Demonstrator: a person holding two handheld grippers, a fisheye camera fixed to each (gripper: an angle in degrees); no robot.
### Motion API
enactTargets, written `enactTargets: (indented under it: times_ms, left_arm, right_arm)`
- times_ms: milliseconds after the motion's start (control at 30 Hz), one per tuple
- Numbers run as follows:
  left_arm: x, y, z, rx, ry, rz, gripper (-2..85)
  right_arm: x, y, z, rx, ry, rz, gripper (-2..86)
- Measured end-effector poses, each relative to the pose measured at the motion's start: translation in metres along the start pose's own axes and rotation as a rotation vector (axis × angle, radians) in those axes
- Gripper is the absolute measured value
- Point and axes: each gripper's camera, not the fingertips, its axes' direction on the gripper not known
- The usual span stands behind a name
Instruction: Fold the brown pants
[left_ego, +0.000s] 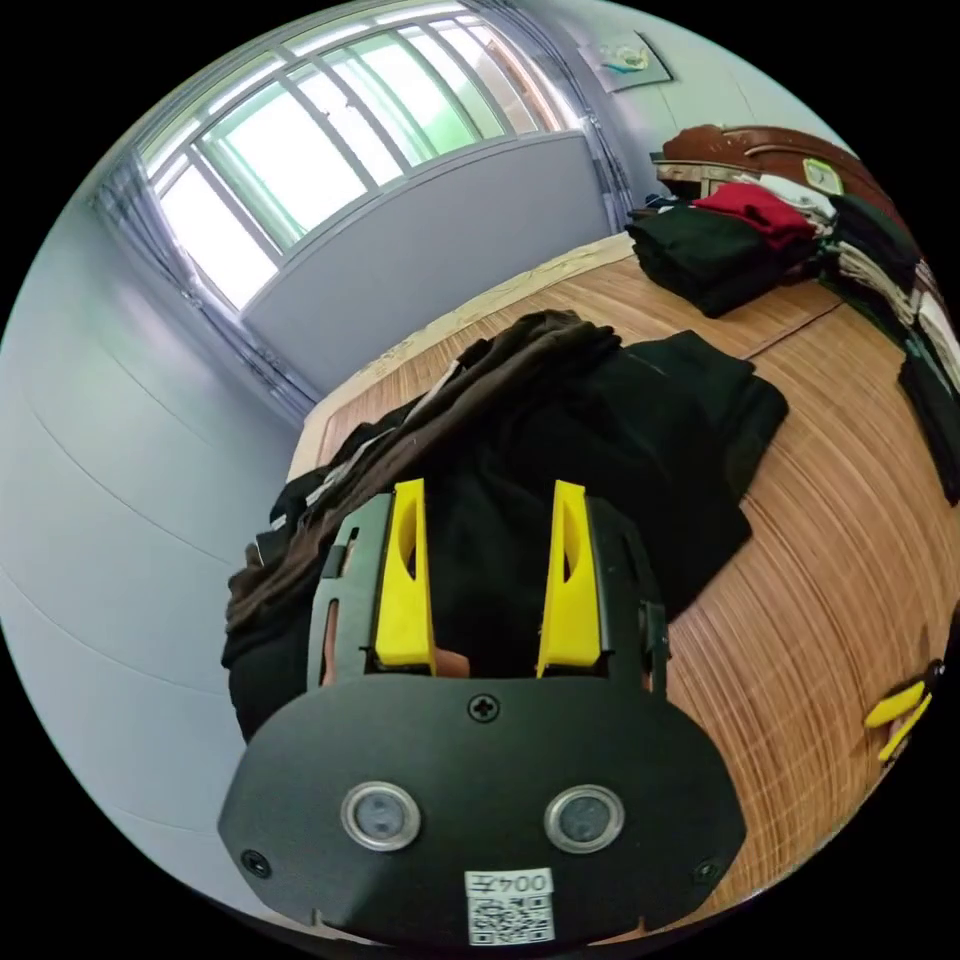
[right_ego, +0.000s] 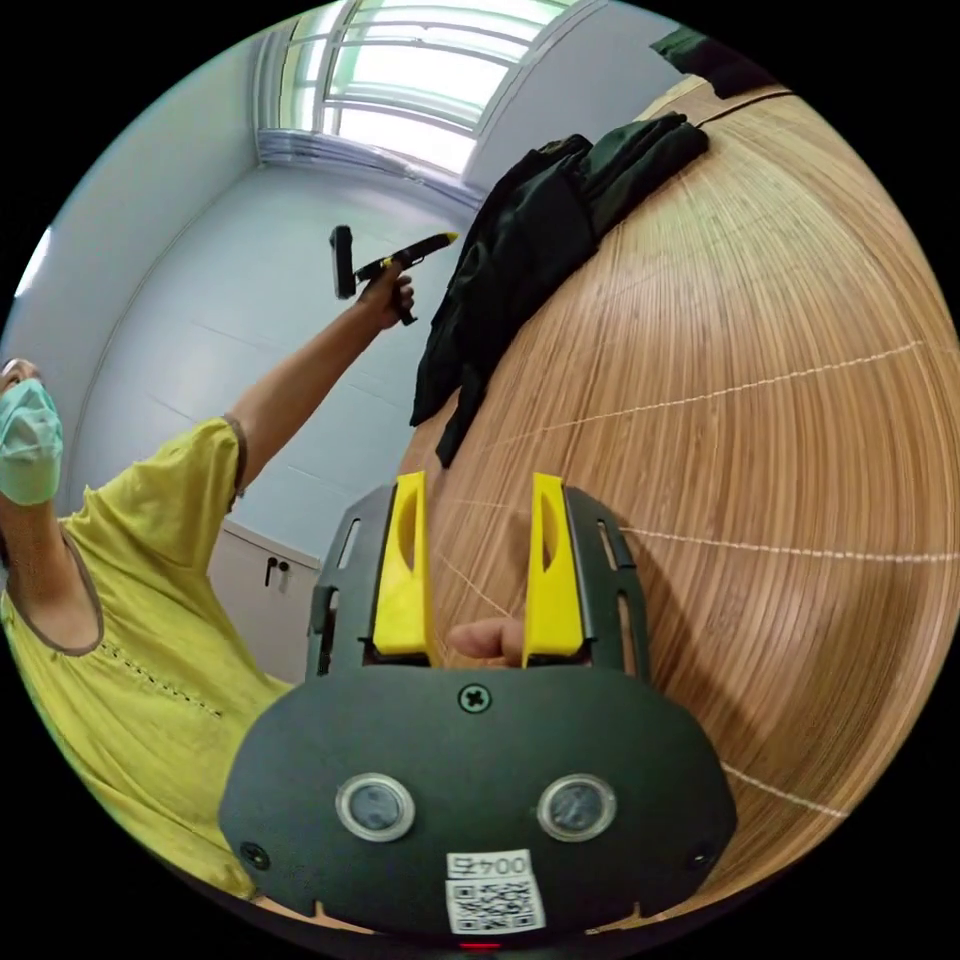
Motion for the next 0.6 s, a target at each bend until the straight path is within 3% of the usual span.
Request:
enactTargets:
  times_ms: [333,600]
  left_arm:
    - [0.023,-0.104,0.099,-0.067,-0.148,0.107,12.7]
    - [-0.016,-0.126,0.113,-0.090,0.084,-0.035,1.9]
  right_arm:
    - [0.047,0.023,-0.008,-0.067,-0.048,0.046,10.1]
    - [0.081,0.043,-0.022,-0.055,-0.054,0.094,7.9]
